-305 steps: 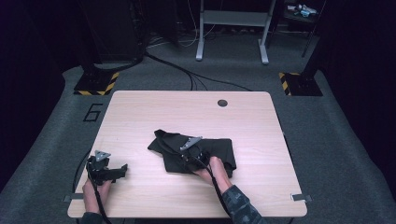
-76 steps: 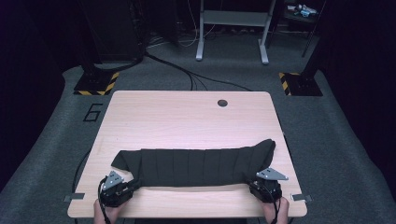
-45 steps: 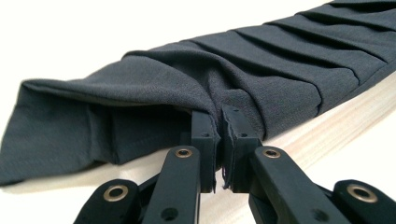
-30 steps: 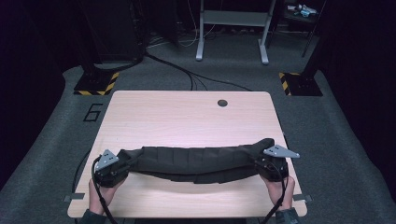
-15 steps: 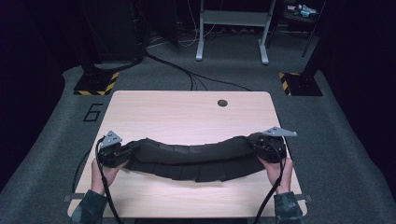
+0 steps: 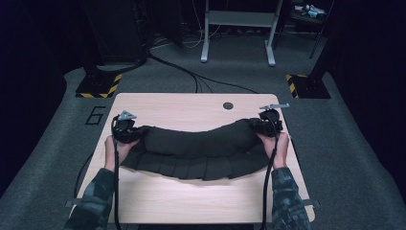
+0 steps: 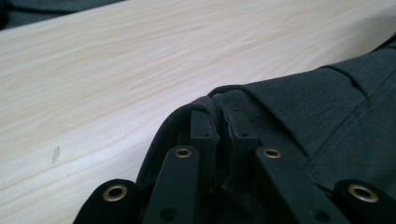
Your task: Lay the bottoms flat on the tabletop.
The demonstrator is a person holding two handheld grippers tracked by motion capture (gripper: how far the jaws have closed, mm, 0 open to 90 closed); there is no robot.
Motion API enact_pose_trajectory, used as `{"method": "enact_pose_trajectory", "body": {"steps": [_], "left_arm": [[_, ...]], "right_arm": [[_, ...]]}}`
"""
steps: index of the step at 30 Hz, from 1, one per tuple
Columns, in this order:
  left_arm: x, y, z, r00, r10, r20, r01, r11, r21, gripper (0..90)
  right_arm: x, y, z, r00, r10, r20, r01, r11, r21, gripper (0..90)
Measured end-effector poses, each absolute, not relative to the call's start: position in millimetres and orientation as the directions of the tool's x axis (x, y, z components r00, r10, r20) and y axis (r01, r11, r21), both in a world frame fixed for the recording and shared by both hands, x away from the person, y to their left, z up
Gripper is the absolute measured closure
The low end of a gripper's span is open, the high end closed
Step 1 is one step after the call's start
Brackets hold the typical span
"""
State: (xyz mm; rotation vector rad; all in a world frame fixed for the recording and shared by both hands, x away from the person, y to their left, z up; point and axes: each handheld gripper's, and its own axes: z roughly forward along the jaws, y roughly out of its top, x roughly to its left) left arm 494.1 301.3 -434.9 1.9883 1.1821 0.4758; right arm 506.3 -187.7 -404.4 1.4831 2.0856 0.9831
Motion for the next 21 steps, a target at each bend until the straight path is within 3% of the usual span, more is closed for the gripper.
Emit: {"method": "enact_pose_trajectory", "body": {"steps": [3, 4, 6, 7, 9, 16, 21], "left_arm": [[509.4, 296.0, -443.8, 0.471, 0.881, -0.045, 0.618, -0.293, 0.73, 80.5], [513.3, 295.8, -447.7, 0.465, 0.883, -0.059, 0.631, -0.283, 0.722, 77.8], [516.6, 297.6, -452.9, 0.439, 0.894, -0.086, 0.652, -0.251, 0.716, 66.5], [515.9, 298.4, -454.5, 0.424, 0.899, -0.111, 0.665, -0.226, 0.712, 56.4], [512.3, 300.8, -456.3, 0.419, 0.9, -0.122, 0.662, -0.211, 0.719, 46.6], [494.1, 306.9, -453.0, 0.417, 0.884, -0.212, 0.647, -0.124, 0.752, 23.8], [479.4, 301.3, -446.2, 0.441, 0.887, -0.138, 0.598, -0.175, 0.782, 20.1]], "right_arm": [[528.1, -179.5, -413.4, -0.323, 0.945, 0.05, 0.67, 0.191, 0.718, 66.6], [533.8, -177.4, -417.3, -0.309, 0.95, 0.032, 0.677, 0.196, 0.71, 60.5], [540.2, -175.1, -423.6, -0.273, 0.962, 0.017, 0.693, 0.184, 0.697, 49.6], [540.9, -176.3, -426.5, -0.252, 0.967, 0.024, 0.694, 0.163, 0.701, 39.9], [537.1, -179.3, -429.2, -0.237, 0.97, 0.044, 0.7, 0.139, 0.701, 31.0], [511.8, -193.5, -443.5, -0.272, 0.959, 0.082, 0.704, 0.14, 0.696, 17.3], [501.2, -198.2, -466.4, -0.299, 0.952, 0.067, 0.731, 0.183, 0.657, 15.2]]}}
